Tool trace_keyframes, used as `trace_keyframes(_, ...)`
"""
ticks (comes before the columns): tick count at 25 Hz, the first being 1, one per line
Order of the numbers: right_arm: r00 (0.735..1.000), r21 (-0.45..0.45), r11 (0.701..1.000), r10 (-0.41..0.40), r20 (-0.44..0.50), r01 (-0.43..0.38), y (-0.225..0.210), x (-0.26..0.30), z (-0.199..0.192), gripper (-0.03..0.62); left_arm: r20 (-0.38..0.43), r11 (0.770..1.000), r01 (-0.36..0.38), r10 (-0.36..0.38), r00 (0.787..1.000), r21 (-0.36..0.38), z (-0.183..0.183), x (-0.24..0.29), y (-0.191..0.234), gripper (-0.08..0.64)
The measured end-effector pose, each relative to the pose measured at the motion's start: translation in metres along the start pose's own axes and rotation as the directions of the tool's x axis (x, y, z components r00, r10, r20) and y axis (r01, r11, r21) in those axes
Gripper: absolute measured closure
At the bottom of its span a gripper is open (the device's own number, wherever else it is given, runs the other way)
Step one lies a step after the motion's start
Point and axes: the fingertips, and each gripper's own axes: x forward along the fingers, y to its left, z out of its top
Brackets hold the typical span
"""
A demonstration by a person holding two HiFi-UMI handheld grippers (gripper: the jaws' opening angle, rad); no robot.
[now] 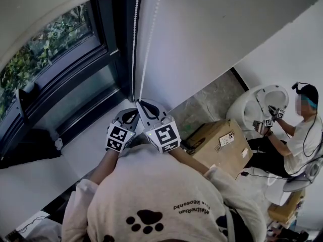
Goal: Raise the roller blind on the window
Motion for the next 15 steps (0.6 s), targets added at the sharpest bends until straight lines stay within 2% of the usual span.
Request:
trace_keyframes(9,1.000,0.002,1.000,0.005,0.013,-0.005,0.000,0.005,0.000,0.581,0.047,1.000,-0.022,0.021,0.999,0.016,0.002,-0.003,0.003,0.549)
trace_keyframes(11,1.000,0.004,1.000,0.002,0.017,-0.002,-0.002,0.005,0.002,0.581,0.075,1.000,-0.027,0.026,0.997,0.008,0.006,-0.008,0.003,0.549)
trace_keyframes(15,1.000,0.011,1.000,-0.004,0.022,0.004,-0.007,0.005,0.002,0.581,0.171,0.998,-0.040,0.048,0.984,-0.053,0.032,-0.025,0.008,0.548)
